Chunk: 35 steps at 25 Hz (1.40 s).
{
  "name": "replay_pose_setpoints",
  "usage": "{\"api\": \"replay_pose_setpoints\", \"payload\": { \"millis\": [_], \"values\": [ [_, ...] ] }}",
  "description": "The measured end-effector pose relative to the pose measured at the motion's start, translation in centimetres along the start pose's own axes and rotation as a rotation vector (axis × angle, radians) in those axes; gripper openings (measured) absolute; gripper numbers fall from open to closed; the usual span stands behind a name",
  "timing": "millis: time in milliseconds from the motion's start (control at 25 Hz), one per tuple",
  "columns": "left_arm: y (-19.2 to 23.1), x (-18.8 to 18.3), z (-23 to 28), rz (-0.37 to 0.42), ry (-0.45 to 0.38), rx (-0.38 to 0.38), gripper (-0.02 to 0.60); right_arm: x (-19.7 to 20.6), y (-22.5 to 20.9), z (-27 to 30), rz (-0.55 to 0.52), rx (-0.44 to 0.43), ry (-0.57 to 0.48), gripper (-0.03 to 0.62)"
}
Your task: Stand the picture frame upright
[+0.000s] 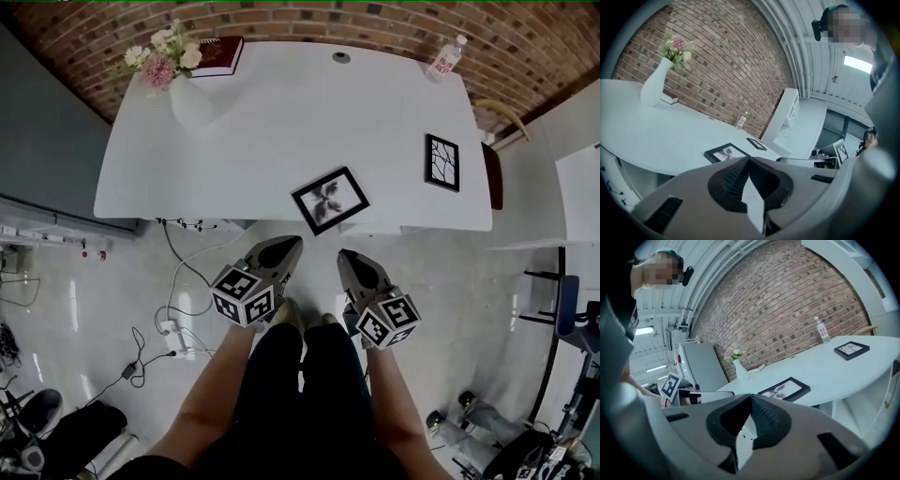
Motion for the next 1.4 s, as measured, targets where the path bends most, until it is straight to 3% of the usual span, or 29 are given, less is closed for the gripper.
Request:
{"api": "replay_pose_setpoints", "payload": {
  "millis": [200, 360, 440, 560, 640, 800, 1120, 1400],
  "values": [
    [0.5, 1.1, 1.2, -0.063, 0.029, 0.005, 0.032, 0.9, -0.7, 0.9, 0.019, 0.000, 0.017, 0.005],
    [1.4, 1.8, 2.1, -0.134, 0.027, -0.008, 0.034, 1.2, -1.3, 2.2, -0.048, 0.000, 0.051, 0.005],
    [1.7, 2.2, 2.6, -0.174, 0.026, -0.008, 0.089, 1.2, -1.5, 2.9, -0.072, -0.012, 0.066, 0.005],
    [2.1, 2.8, 3.3, -0.216, 0.032, -0.009, 0.089, 1.4, -2.1, 3.9, -0.068, -0.030, 0.077, 0.005],
    [2.4, 3.2, 3.9, -0.254, 0.038, 0.000, 0.135, 1.7, -2.5, 4.4, -0.064, -0.039, 0.084, 0.005],
    [2.8, 4.2, 4.9, -0.345, 0.037, 0.020, 0.161, 2.3, -3.3, 4.8, -0.062, -0.047, 0.103, 0.005],
    [4.2, 5.8, 6.7, -0.610, -0.043, 0.081, 0.161, 3.5, -4.7, 5.0, -0.043, -0.051, 0.124, 0.005],
    [5.3, 6.4, 7.5, -0.716, -0.097, 0.116, 0.161, 4.1, -5.3, 5.1, -0.028, -0.049, 0.131, 0.005]
  ]
}}
Point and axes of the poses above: the fingertips, and each gripper's own axes: z forward along the fingers, y to its left, x out of its underside, the point moved 10 cm from there along -z, backward along the fingers, and after that the axes turned 4 degrees about y, right-handed, at the moved point
